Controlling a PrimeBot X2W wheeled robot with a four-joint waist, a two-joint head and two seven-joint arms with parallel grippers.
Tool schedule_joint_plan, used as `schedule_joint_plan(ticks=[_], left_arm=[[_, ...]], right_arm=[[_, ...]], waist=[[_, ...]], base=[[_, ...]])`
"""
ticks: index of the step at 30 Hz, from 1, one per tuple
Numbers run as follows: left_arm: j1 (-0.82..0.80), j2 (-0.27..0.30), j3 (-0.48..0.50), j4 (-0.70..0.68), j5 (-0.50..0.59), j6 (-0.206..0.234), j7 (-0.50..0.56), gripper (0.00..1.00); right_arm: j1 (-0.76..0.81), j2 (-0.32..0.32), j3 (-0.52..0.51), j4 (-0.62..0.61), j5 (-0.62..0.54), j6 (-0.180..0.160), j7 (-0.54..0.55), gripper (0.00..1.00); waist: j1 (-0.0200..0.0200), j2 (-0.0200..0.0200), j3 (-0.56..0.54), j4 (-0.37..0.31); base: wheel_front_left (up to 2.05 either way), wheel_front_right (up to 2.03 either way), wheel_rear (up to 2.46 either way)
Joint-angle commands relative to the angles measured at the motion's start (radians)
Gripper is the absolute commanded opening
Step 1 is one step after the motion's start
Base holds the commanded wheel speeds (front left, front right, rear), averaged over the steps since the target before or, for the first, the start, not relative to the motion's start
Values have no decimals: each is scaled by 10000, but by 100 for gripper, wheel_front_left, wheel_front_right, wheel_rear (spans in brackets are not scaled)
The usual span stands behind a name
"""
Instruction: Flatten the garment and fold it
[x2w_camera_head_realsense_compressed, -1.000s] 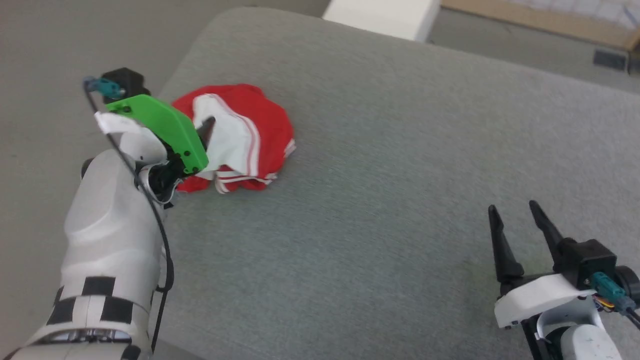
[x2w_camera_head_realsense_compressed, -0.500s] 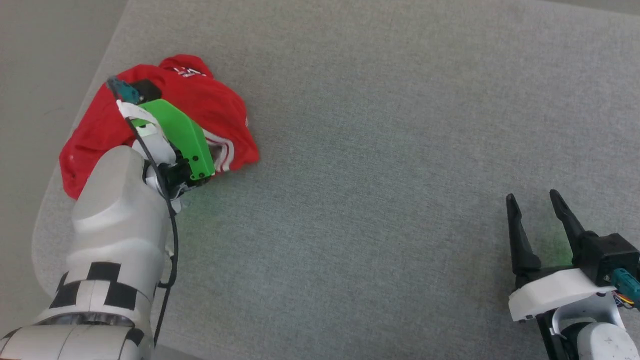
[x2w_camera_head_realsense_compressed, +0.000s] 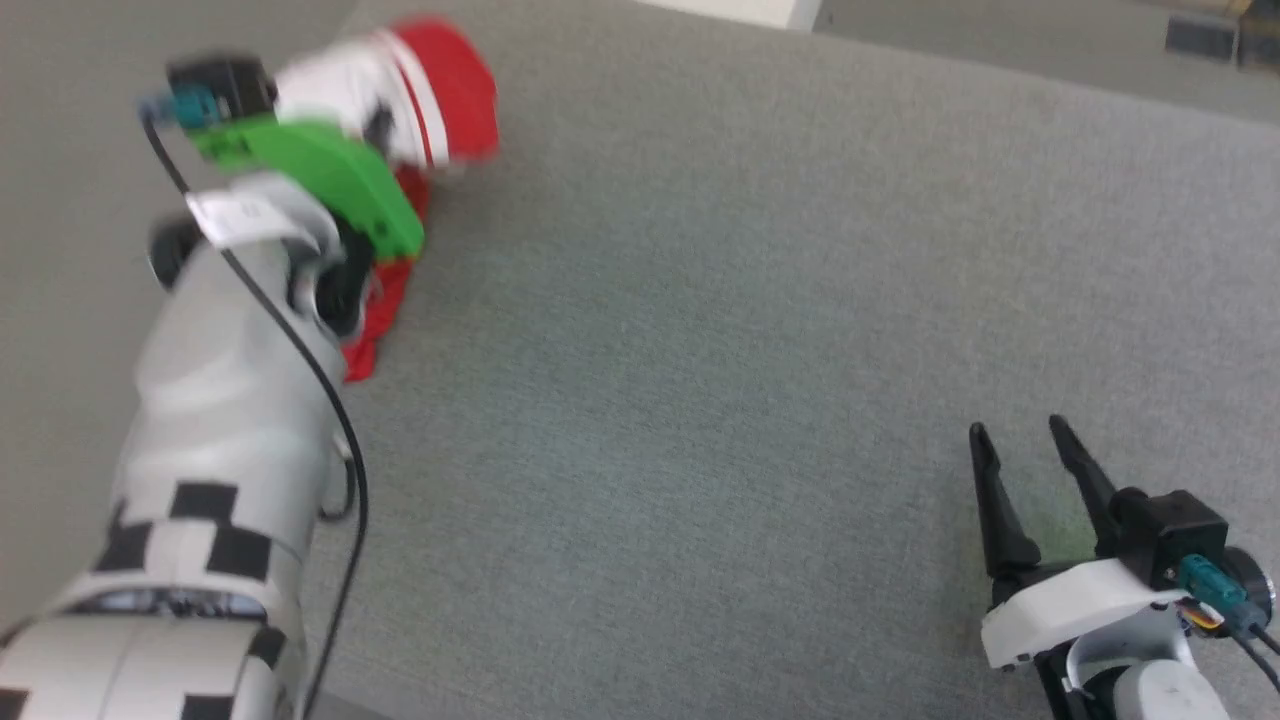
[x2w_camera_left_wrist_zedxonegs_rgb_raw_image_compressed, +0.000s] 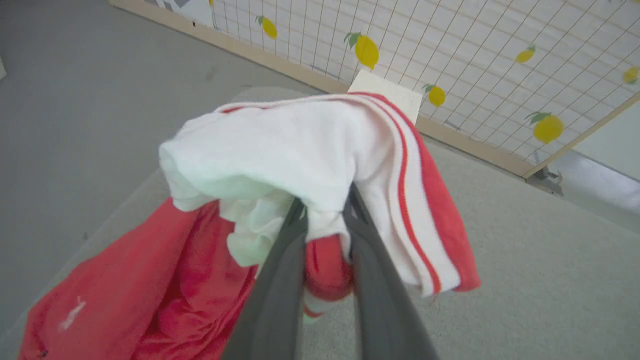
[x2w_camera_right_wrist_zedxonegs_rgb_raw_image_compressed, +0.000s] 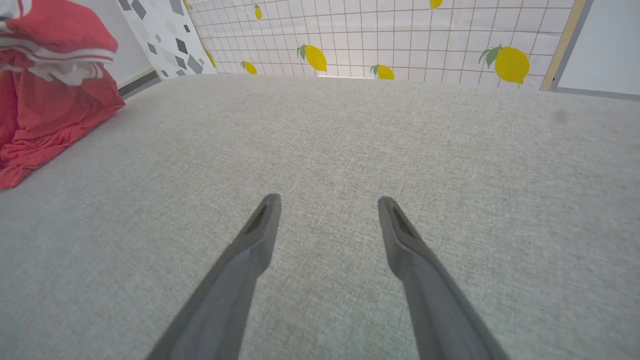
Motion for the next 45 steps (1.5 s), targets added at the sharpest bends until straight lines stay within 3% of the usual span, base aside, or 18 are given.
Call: schedule_joint_plan(ticks=[1, 6, 12, 19, 30, 37, 41, 42, 43, 44, 45], left_arm=[[-549, 109, -211, -317, 97, -101, -218, 0], [-1536, 333, -1503, -1755, -4, -173, -289, 0], [-2539, 707, -2795, -3811, -1381, -177, 212, 0], [-2596, 789, -3717, -4574, -2492, -179, 1095, 0], [867, -28, -5384, -4218, -4002, -179, 2112, 0], [3215, -425, -6601, -3358, -4828, -180, 3327, 0], [4100, -572, -7195, -2885, -5244, -171, 4541, 0], [4265, -601, -7337, -2799, -5332, -145, 4913, 4], [4366, -621, -7408, -2778, -5405, -131, 5133, 44], [4448, -638, -7476, -2807, -5453, -128, 5289, 100], [4496, -649, -7454, -2868, -5505, -113, 5281, 100]], right_arm=[[-26, -10, 67, 183, 164, -13, -179, 100], [-67, -10, 295, 829, 639, -13, -635, 100], [-149, -10, 307, 1519, 1014, -13, -1095, 100], [-258, -10, 369, 1883, 973, -13, -1311, 100], [26, -10, -775, 1850, 587, -13, -1394, 100], [143, -10, -950, 1733, 515, -13, -1381, 100], [184, -10, -796, 1756, 624, -13, -1362, 100], [200, -10, -754, 1772, 655, -13, -1363, 100], [213, -10, -714, 1792, 664, -13, -1365, 100], [236, -10, -677, 1821, 665, -13, -1367, 100], [259, -10, -647, 1834, 674, -13, -1367, 100]], waist=[[-1, 0, -833, 135], [-1, 0, -1532, -386], [-1, 0, -2070, -1466], [-1, 0, -2309, -2834], [-1, 0, -2181, -3894], [-1, 0, -2007, -4009], [-1, 0, -2019, -3922], [-1, 0, -2035, -3861], [-1, 0, -2058, -3810], [-1, 0, -2115, -3732], [-1, 0, -2155, -3677]], base=[[0, 0, 0], [0, 0, 0], [0, 0, 0], [0, 0, 0], [0, 0, 0], [0, 0, 0], [0, 0, 0], [0, 0, 0], [0, 0, 0], [0, 0, 0], [0, 0, 0]])
